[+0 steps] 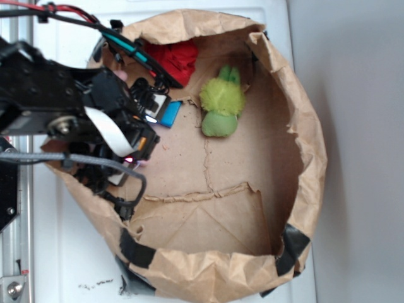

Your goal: Grab the pink bunny.

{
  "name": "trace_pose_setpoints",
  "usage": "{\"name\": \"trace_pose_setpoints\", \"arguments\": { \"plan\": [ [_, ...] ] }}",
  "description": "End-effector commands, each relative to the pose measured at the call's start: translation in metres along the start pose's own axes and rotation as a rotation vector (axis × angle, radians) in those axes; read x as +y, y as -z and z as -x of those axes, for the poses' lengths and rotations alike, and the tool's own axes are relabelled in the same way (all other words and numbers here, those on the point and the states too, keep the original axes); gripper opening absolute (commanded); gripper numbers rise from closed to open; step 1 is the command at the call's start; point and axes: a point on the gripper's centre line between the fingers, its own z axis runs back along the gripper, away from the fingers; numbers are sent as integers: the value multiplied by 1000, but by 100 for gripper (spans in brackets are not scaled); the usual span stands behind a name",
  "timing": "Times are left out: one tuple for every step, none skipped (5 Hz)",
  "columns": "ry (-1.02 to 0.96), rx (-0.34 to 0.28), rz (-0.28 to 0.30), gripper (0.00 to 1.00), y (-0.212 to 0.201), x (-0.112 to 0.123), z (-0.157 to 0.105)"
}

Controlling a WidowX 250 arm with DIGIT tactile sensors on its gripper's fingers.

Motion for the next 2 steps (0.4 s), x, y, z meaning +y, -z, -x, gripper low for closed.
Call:
{"name": "trace_pose_setpoints", "arguments": {
  "plan": [
    [-46,-48,86,100,-43,33,-10],
    [37,6,176,100,-45,40,-11]
  ]
}}
